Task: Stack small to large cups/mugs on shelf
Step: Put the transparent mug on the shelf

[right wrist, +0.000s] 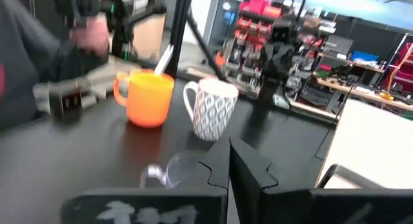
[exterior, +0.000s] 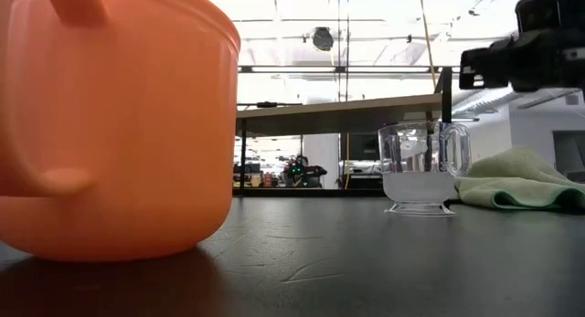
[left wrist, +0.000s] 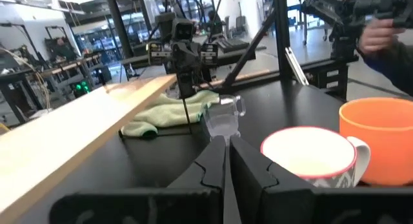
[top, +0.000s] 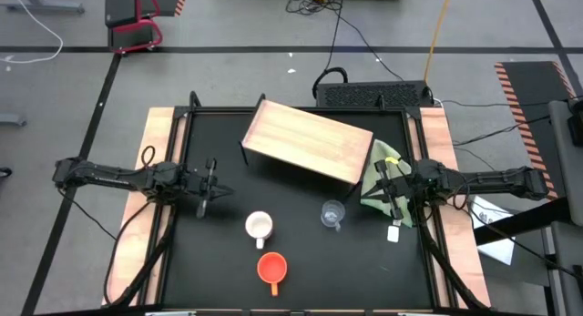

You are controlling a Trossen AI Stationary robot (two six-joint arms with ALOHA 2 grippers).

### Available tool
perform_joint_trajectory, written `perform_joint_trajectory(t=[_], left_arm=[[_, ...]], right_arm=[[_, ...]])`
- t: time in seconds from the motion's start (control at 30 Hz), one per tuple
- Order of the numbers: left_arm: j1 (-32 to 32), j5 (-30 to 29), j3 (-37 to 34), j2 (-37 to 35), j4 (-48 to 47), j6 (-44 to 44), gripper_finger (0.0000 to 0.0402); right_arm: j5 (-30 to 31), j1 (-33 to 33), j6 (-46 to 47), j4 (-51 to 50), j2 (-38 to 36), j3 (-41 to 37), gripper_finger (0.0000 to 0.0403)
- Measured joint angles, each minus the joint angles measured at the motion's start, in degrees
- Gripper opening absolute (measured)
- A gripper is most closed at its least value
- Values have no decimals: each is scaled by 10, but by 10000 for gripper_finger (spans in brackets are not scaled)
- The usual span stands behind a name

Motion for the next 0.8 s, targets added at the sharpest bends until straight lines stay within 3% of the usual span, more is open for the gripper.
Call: perform_joint_trajectory(t=[0.2,0.43,0.57,0.8], left_arm=[[0,0,0,0,22,-9,26],[0,0,0,0,22,-20,26],[0,0,0,0,19,-20,26],[0,0,0,0,18,-25,26]], right_arm=[[0,0,103,44,0,0,0],[0,0,62,91,0,0,0],[0,0,96,141,0,2,0],[-1,0,125,122,11,31,0]])
